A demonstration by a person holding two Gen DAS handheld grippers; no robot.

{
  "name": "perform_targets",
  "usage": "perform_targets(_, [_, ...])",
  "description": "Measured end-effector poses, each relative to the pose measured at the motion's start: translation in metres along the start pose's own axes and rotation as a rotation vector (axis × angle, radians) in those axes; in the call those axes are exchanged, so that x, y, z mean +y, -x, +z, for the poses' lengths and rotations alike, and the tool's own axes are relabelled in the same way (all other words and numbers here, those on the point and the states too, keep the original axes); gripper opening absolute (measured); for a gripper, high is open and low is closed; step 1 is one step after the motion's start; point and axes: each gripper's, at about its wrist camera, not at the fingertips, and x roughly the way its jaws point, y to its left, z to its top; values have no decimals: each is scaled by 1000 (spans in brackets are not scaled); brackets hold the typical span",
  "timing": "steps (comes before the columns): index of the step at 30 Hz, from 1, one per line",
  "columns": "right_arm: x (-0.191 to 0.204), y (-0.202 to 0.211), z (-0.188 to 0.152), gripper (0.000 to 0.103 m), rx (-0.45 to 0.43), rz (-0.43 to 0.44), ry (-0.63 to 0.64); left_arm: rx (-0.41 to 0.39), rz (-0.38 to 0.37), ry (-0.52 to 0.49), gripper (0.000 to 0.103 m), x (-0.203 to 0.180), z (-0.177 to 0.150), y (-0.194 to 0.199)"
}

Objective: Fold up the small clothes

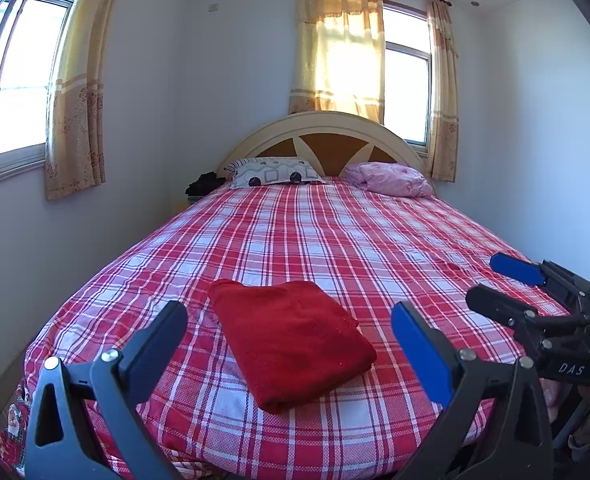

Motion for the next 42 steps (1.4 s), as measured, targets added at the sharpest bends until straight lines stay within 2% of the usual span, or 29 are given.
perform_targets(10, [0, 10, 2, 76, -33, -10, -4, 2, 19, -20, 103, -3, 2, 0])
perform_targets(14, [-1, 16, 4, 76, -55, -14, -13, -33, 43, -41, 103, -7, 5, 7])
perform_targets(26, [-1, 29, 7, 76, -102, -16, -5, -85, 29, -51, 103, -11, 13, 22])
perform_targets(42, [-1, 25, 4, 76, -77, -8, 7, -39, 39, -17, 103, 0, 8, 8])
